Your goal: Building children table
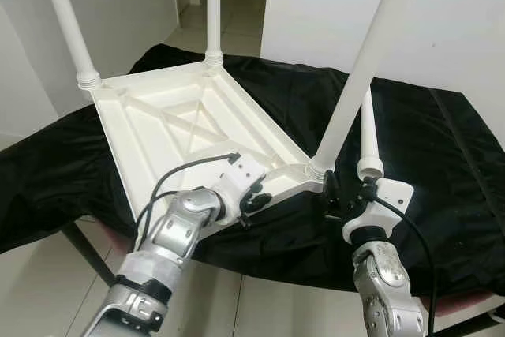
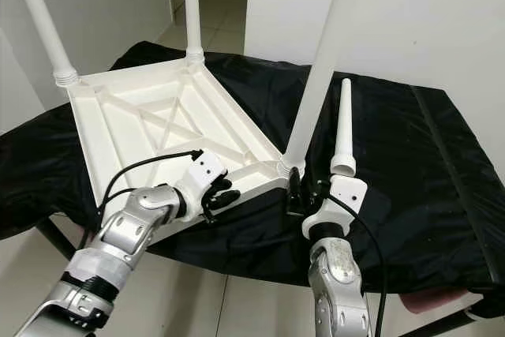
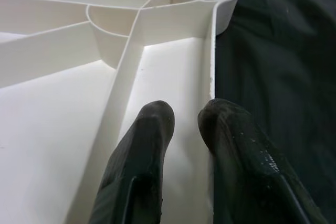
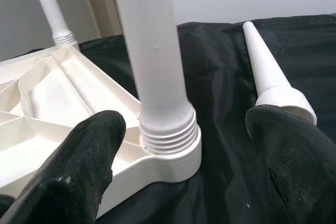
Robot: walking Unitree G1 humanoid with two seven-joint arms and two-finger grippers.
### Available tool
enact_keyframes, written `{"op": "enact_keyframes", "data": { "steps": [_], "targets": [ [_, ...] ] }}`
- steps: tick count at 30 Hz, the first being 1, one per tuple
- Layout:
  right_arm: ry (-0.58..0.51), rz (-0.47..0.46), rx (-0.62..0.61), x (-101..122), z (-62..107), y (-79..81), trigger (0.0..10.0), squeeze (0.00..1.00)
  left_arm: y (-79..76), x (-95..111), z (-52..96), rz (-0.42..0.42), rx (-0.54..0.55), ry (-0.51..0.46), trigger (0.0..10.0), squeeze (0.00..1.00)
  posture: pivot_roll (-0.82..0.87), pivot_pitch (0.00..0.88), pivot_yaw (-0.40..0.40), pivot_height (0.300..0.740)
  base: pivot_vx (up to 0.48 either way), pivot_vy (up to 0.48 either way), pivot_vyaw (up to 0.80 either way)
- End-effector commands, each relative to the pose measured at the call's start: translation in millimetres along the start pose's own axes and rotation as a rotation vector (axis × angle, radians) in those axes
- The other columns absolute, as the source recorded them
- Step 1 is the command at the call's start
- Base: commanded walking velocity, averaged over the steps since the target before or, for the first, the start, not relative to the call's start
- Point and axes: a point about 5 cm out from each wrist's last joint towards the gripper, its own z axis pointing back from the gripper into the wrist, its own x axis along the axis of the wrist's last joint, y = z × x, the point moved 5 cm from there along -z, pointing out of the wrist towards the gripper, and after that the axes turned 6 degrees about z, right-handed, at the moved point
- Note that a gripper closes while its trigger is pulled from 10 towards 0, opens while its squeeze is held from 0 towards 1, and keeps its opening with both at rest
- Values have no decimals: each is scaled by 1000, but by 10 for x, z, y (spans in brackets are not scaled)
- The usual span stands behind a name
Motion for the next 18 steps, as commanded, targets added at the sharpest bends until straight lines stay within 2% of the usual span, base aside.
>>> {"op": "enact_keyframes", "data": {
  "steps": [1,3,5,7,8,9,10,12,13,15,18],
  "targets": [
    [-4,-7,-20,20,-10,-21,10000,0,347,-27,2,70,352,-41,10000,0,-79,40,-51,740,0,0,0],
    [-9,-11,-25,30,-14,-17,10000,0,373,47,-17,89,370,-86,10000,0,-84,40,-46,740,0,0,0],
    [-9,-11,-25,30,-14,-17,10000,0,373,47,-17,89,370,-86,10000,0,-84,40,-46,740,0,0,0],
    [-17,-15,-33,48,-15,-18,10000,0,391,176,-39,133,377,-156,10000,0,-86,40,-42,740,0,0,0],
    [-17,-16,-36,46,-13,-21,10000,0,370,225,-34,122,357,-179,10000,0,-88,41,-36,740,0,0,0],
    [-16,-17,-40,41,-8,-26,10000,0,305,305,-8,116,295,-221,10000,0,-87,45,-34,740,0,0,0],
    [-16,-17,-40,41,-8,-26,10000,0,305,305,-8,116,295,-221,10000,0,-87,45,-34,740,0,0,0],
    [-15,-19,-44,34,1,-31,10000,0,152,412,75,86,148,-286,10000,0,-86,47,-30,740,0,0,0],
    [-15,-19,-44,34,1,-31,10000,0,152,412,75,86,148,-286,10000,0,-86,47,-30,740,0,0,0],
    [-11,-22,-46,21,6,-25,10000,0,40,439,189,46,35,-320,10000,0,-80,52,-28,740,0,0,0],
    [-8,-23,-46,11,10,-19,10000,0,2,436,253,26,-8,-329,10000,0,-76,53,-27,740,0,0,0]
  ]
}}
